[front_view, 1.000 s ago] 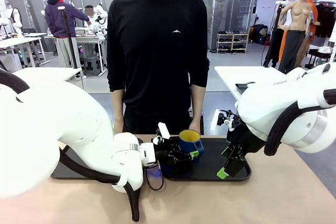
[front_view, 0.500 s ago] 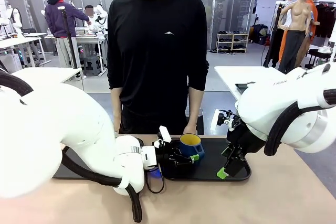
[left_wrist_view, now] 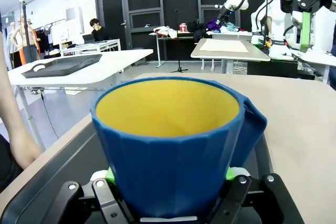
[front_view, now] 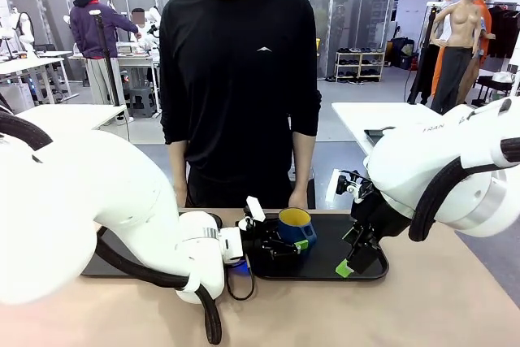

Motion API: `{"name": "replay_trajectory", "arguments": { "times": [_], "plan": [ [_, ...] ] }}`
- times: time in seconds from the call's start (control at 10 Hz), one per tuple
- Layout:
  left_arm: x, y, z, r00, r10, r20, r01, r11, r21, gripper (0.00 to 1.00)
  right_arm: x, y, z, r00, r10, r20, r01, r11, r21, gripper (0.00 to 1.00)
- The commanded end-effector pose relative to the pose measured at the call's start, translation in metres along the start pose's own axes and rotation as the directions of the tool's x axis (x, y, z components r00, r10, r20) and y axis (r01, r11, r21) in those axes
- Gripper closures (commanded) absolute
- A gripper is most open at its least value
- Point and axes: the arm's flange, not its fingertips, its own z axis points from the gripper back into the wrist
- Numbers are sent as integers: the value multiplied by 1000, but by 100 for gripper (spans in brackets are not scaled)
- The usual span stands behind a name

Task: Sort and store the cups by type.
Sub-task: Pick up the Handle plastic cup and place it into the empty Flat Tray.

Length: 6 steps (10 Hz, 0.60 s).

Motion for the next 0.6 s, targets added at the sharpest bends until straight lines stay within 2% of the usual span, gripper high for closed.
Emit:
{"name": "replay_trajectory", "arguments": {
  "times": [0.0,0.1,0.2,0.3,0.4,0.5],
  "plan": [
    [-27,-15,4,1000,2,-31,-1,1000,18,28,0,2,-2,1000,-18,-10,18,1000,-16,0],
    [-26,-16,5,999,11,-40,-10,1000,24,28,0,2,-2,1000,-18,-10,18,1000,-16,0],
    [-24,-17,7,999,21,-46,-20,999,32,15,0,2,-2,1000,-18,-10,18,1000,-16,0],
    [-23,-18,10,999,18,-42,-16,999,36,11,0,2,-2,1000,-18,-10,18,1000,-16,0],
    [-22,-19,11,999,23,-40,-21,999,36,0,0,2,-2,1000,-18,-10,18,1000,-16,0],
    [-22,-20,13,999,21,-40,-20,999,35,0,0,2,-2,1000,-18,-10,18,1000,-16,0]
  ]
}}
